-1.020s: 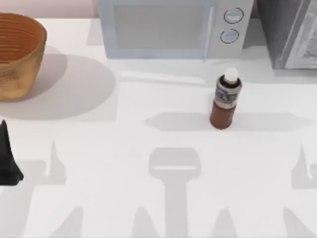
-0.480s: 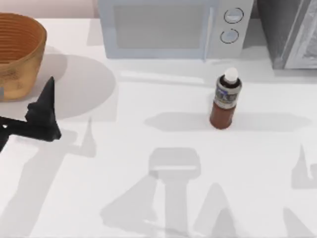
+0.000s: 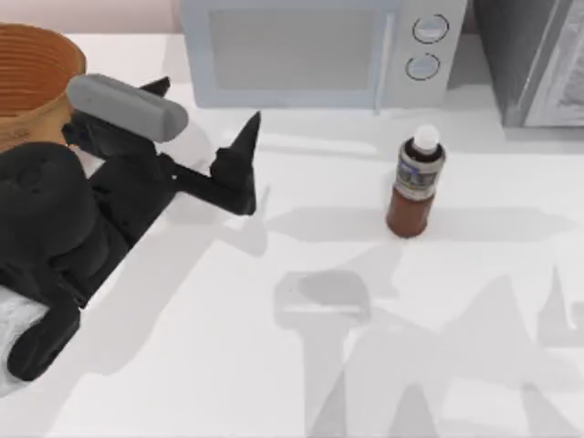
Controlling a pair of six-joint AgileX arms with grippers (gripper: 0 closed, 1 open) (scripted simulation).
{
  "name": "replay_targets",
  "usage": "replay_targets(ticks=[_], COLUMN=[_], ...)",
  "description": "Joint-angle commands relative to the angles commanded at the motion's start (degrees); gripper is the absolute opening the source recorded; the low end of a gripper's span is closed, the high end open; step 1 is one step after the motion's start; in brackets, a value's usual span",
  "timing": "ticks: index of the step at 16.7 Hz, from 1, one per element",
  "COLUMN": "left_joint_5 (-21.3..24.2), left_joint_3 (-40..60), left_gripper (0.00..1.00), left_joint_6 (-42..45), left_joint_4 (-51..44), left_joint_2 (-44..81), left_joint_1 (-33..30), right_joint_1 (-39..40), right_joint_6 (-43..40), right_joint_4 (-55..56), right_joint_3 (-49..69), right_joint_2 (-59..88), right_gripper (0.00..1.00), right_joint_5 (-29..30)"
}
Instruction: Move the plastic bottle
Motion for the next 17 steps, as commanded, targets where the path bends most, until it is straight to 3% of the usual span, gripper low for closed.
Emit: replay_targets(ticks=[9,17], left_joint_5=[1.1,1.4], left_joint_3=[11.6,14.9], left_gripper=[1.00,1.00], left_joint_6=[0.2,0.3], left_joint_4=[25.2,32.4], left_joint_2=[36.8,47.3], left_joint_1=[-12.3,-15.8], right_joint_1=[0.0,0.0], right_joint_6=[0.0,0.0], right_joint_4=[0.0,0.0], right_joint_3=[0.0,0.0], right_joint_2=[0.0,0.0], right_gripper=[1.00,1.00], right_joint_5=[0.0,0.0])
